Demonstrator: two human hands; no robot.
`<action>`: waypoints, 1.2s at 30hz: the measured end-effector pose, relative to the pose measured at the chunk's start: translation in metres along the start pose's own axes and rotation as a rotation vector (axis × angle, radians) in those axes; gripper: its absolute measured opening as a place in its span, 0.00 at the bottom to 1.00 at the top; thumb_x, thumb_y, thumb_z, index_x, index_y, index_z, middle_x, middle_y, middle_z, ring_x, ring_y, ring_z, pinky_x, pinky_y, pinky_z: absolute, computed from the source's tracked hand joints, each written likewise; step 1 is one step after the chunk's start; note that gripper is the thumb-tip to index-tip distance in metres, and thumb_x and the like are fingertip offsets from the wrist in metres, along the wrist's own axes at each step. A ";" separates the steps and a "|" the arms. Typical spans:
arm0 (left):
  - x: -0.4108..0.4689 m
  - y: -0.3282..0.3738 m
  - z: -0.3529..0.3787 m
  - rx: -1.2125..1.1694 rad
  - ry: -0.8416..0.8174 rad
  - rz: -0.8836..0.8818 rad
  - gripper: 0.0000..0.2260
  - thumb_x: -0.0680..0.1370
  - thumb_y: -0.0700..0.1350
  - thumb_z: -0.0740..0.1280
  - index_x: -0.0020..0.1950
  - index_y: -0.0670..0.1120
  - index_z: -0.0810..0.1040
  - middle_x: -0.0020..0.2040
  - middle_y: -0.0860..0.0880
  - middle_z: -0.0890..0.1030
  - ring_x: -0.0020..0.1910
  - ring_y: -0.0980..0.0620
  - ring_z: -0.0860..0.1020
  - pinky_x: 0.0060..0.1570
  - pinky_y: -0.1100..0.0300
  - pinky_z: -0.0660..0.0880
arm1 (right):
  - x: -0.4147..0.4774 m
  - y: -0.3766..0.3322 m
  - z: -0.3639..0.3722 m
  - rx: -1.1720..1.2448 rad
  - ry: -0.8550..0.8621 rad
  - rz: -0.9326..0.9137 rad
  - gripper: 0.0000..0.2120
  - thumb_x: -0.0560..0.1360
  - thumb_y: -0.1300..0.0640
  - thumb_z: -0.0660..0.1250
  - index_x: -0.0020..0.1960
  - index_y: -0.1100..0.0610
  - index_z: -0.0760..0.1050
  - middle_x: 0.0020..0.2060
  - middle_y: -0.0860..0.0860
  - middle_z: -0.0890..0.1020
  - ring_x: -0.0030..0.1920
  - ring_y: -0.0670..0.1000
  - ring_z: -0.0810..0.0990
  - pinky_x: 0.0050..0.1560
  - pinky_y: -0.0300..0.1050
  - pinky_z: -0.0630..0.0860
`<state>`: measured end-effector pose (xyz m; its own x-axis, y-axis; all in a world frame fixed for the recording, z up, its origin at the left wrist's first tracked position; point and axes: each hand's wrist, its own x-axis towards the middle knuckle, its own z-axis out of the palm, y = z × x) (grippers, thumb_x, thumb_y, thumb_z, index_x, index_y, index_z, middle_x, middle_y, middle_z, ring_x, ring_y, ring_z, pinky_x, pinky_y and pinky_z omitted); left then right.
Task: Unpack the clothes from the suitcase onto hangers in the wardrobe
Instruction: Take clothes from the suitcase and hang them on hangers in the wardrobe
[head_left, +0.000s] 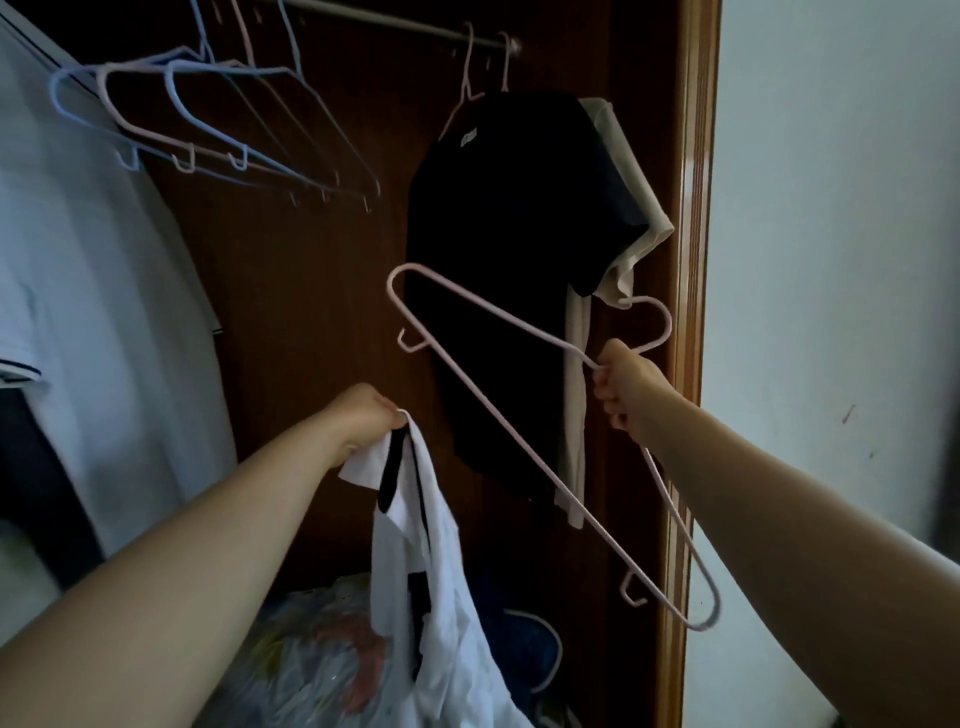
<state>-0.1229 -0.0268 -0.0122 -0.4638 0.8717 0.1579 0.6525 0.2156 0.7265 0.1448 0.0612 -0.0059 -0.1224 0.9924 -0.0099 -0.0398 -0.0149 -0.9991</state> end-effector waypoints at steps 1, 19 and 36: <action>0.004 -0.003 -0.002 -0.018 0.018 -0.016 0.09 0.78 0.44 0.66 0.52 0.39 0.80 0.53 0.41 0.80 0.49 0.45 0.77 0.46 0.55 0.71 | -0.001 0.003 -0.002 -0.048 -0.001 0.011 0.12 0.76 0.51 0.57 0.36 0.54 0.69 0.23 0.47 0.68 0.22 0.45 0.61 0.21 0.37 0.59; 0.009 0.031 -0.008 -0.037 0.226 0.264 0.07 0.74 0.48 0.72 0.47 0.46 0.82 0.47 0.47 0.82 0.47 0.49 0.79 0.50 0.54 0.75 | -0.011 0.012 0.055 -0.339 -0.096 -0.155 0.14 0.77 0.52 0.62 0.34 0.56 0.73 0.28 0.49 0.72 0.26 0.47 0.68 0.27 0.38 0.64; 0.019 0.043 0.014 0.223 0.063 0.520 0.13 0.80 0.54 0.62 0.60 0.53 0.80 0.58 0.54 0.81 0.61 0.49 0.76 0.66 0.46 0.67 | 0.007 0.019 0.052 -0.319 0.139 -0.510 0.16 0.70 0.48 0.74 0.48 0.60 0.79 0.39 0.49 0.80 0.37 0.48 0.78 0.40 0.44 0.76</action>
<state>-0.0957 0.0054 0.0129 -0.0779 0.8617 0.5015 0.9120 -0.1416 0.3850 0.0920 0.0620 -0.0231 -0.0353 0.8717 0.4888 0.2420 0.4820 -0.8421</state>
